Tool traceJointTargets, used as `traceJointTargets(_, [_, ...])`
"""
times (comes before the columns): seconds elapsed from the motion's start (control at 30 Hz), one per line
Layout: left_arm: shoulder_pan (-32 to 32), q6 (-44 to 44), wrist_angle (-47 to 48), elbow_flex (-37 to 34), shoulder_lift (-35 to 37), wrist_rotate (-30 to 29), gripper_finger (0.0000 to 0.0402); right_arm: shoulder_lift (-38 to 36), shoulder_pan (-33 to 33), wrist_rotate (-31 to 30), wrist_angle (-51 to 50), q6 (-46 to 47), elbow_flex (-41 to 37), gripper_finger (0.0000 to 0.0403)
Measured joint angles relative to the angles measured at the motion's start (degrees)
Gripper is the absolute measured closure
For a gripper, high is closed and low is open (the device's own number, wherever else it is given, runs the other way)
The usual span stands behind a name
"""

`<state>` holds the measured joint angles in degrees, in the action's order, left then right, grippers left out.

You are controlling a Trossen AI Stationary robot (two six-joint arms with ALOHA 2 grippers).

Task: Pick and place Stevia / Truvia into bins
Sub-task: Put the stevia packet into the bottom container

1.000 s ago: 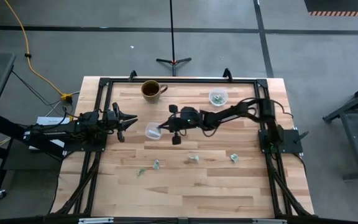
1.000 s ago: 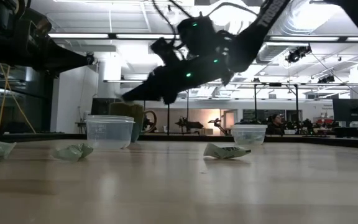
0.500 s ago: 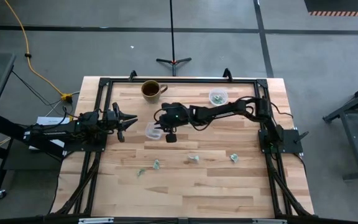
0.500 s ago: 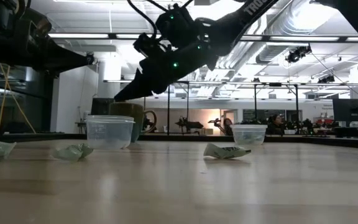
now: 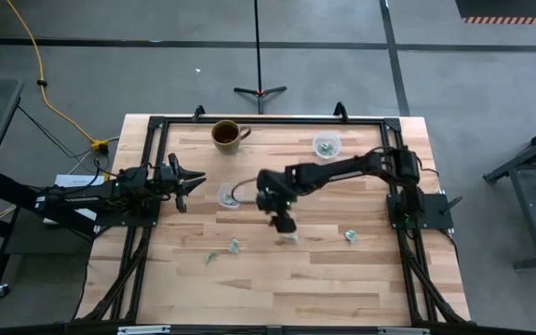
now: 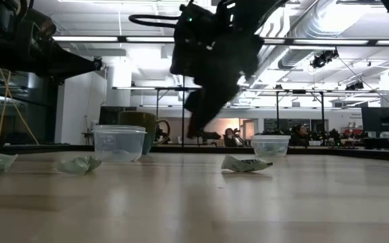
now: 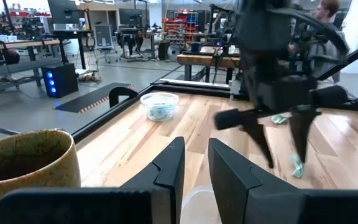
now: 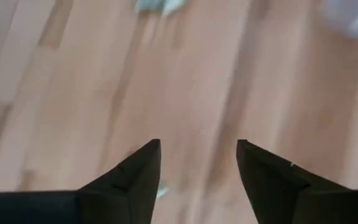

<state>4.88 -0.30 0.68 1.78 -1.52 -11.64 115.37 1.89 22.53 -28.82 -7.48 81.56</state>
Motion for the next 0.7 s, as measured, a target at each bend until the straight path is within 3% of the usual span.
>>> traceJointTargets(0.23, [0.0, 0.0, 0.0, 0.0, 0.0, 0.0, 0.0295, 0.0, -6.5, -1.3, -6.9, 6.3, 0.0, 0.0199])
traceJointTargets(0.5, [0.0, 0.0, 0.0, 0.0, 0.0, 0.0, 0.0295, 0.1, -12.8, -22.4, -11.1, 8.9, 0.0, 0.0213])
traceJointTargets(0.7, [0.0, 0.0, 0.0, 0.0, 0.0, 0.0, 0.0295, 0.5, -13.6, -20.3, -11.0, 9.1, 0.0, 0.0222])
